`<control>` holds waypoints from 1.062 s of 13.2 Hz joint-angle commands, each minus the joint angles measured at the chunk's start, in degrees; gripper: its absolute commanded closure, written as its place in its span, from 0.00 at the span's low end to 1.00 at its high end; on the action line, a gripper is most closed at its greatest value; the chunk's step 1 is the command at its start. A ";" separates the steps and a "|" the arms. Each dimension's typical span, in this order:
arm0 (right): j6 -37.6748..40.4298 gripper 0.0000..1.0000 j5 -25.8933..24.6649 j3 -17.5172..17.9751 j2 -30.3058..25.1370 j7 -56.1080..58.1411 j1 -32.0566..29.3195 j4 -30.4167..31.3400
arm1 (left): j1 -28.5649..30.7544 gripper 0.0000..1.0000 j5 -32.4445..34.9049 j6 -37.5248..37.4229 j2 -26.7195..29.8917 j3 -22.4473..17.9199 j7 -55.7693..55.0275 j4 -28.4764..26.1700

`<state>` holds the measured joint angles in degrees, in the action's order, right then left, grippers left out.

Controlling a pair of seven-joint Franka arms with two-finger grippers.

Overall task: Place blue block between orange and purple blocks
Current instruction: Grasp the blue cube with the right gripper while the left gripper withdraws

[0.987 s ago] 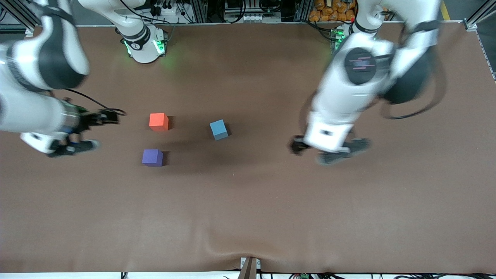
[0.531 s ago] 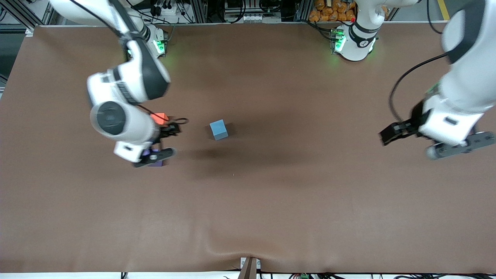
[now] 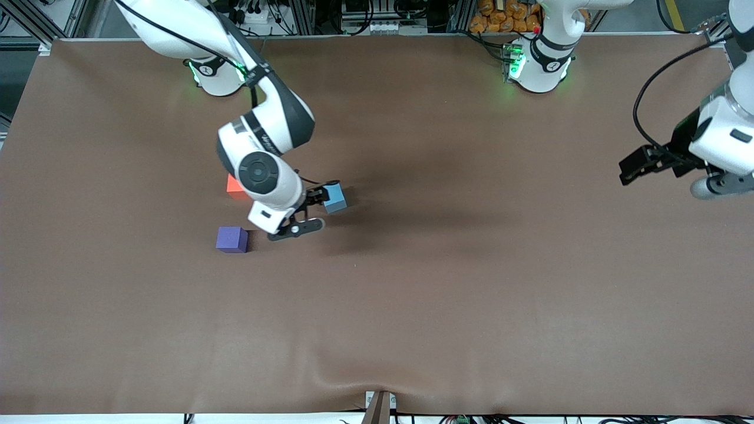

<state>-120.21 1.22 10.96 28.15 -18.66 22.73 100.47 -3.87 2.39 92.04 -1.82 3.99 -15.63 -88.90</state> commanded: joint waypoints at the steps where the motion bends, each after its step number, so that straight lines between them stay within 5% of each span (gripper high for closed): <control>1: -9.49 0.00 0.01 0.81 -0.37 -3.66 2.66 6.73 | 0.89 0.00 -0.27 3.50 9.11 0.84 2.35 -10.32; 4: -9.96 0.00 -0.25 3.27 -0.81 -6.11 2.84 8.07 | 0.89 0.00 -0.28 3.41 9.47 0.84 3.67 -9.89; 9: -10.75 0.00 -7.00 3.37 -0.55 -6.57 3.99 9.48 | 0.89 0.00 -0.28 2.09 9.47 0.31 7.79 -8.67; 14: -13.29 0.00 -7.28 3.37 -0.02 -7.44 4.07 10.00 | 2.29 0.00 -0.28 -1.43 9.47 0.14 11.24 -6.64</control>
<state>-131.42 -4.38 14.32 29.09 -24.22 26.72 108.28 -2.57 2.38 91.98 7.11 3.90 -5.97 -96.11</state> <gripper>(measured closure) 0.000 0.000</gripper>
